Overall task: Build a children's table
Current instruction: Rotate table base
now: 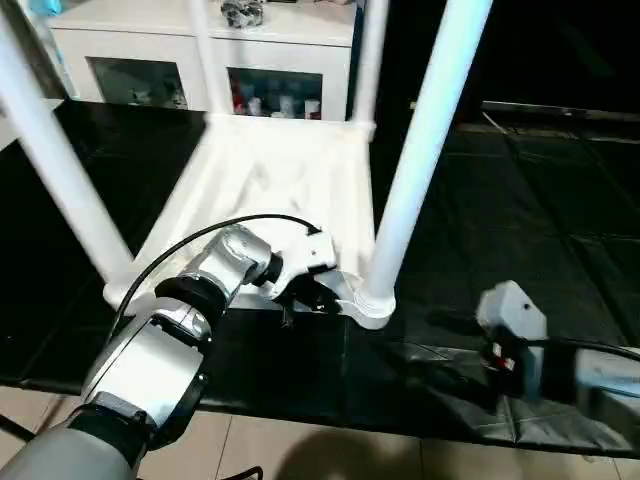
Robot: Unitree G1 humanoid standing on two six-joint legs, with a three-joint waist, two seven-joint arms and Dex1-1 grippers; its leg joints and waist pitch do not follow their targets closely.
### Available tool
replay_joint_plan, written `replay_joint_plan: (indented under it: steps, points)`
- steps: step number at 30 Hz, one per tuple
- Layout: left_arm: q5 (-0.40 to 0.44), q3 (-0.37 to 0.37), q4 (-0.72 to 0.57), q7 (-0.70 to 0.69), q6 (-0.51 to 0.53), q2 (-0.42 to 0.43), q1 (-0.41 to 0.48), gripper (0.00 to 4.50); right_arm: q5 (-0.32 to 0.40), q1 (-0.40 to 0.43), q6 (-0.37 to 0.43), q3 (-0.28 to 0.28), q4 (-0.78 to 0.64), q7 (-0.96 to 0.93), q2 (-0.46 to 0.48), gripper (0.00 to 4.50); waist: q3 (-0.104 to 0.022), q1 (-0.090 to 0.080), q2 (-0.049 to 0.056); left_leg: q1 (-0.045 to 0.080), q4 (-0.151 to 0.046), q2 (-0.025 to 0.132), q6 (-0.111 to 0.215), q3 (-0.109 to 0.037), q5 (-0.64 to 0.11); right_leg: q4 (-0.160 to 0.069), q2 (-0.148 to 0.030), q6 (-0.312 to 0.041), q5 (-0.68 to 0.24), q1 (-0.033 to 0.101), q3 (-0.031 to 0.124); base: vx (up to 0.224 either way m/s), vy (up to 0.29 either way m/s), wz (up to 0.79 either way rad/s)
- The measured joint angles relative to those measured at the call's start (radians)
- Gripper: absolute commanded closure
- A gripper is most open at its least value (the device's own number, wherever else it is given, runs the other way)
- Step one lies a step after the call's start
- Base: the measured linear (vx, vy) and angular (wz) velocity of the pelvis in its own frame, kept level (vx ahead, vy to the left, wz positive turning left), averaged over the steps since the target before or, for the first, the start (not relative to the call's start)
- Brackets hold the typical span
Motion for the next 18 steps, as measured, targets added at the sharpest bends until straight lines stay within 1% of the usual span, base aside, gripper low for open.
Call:
replay_joint_plan:
  steps: [3, 4, 7, 11, 13, 16, 18]
  points:
    - [-0.025, 0.015, -0.054, 0.015, 0.055, -0.009, 0.034, 4.48, -0.001, -0.005, -0.011, 0.014, 0.026, -0.012, 0.032, 0.55, 0.000, 0.001, 0.000, -0.001, 0.000, 0.000, 0.001, 0.000, 0.000, -0.001, 0.000, 0.000, 0.000, 0.000, 0.000, 0.000, 0.000, 0.00]
    - [-0.030, 0.020, -0.090, 0.017, 0.073, -0.009, 0.055, 4.48, -0.001, -0.007, -0.018, 0.020, 0.042, -0.017, 0.044, 0.55, 0.000, 0.000, -0.001, -0.001, 0.000, 0.000, 0.002, 0.001, -0.001, -0.001, 0.000, 0.000, 0.000, 0.000, 0.000, 0.000, 0.000, 0.00]
    - [-0.037, 0.029, -0.186, 0.022, 0.083, 0.001, 0.114, 4.48, -0.010, -0.018, -0.030, 0.031, 0.078, -0.028, 0.058, 0.55, 0.000, 0.000, -0.001, -0.001, 0.000, 0.000, 0.002, 0.001, -0.001, -0.003, -0.001, 0.000, 0.000, 0.000, 0.000, 0.000, 0.000, 0.00]
    - [-0.036, 0.029, -0.325, 0.009, 0.089, 0.044, 0.198, 4.48, -0.013, -0.026, -0.059, 0.029, 0.123, -0.036, 0.084, 0.55, -0.003, -0.002, 0.003, 0.000, -0.003, 0.000, 0.002, 0.002, -0.001, -0.003, 0.000, -0.001, 0.000, 0.001, 0.001, 0.000, 0.000, 0.00]
    - [-0.037, 0.031, -0.396, -0.002, 0.114, 0.061, 0.237, 4.48, -0.013, -0.027, -0.072, 0.027, 0.150, -0.043, 0.095, 0.55, -0.002, -0.002, 0.000, 0.001, -0.004, 0.000, 0.002, 0.003, -0.001, -0.003, -0.001, 0.000, -0.001, 0.001, 0.001, 0.000, 0.000, 0.00]
    - [-0.047, 0.040, -0.465, -0.008, 0.105, 0.078, 0.282, 4.48, -0.013, -0.030, -0.089, 0.018, 0.176, -0.044, 0.104, 0.55, -0.003, -0.002, 0.000, 0.000, -0.005, 0.000, 0.002, 0.003, -0.001, -0.004, -0.001, 0.000, -0.001, 0.000, 0.001, 0.000, 0.000, 0.00]
    - [-0.058, 0.049, -0.497, 0.001, 0.107, 0.082, 0.301, 4.48, -0.013, -0.037, -0.094, 0.017, 0.186, -0.044, 0.104, 0.55, -0.001, -0.002, -0.007, 0.000, -0.005, 0.000, 0.002, 0.003, -0.001, -0.004, -0.001, 0.000, -0.001, 0.000, 0.001, 0.000, 0.000, 0.00]
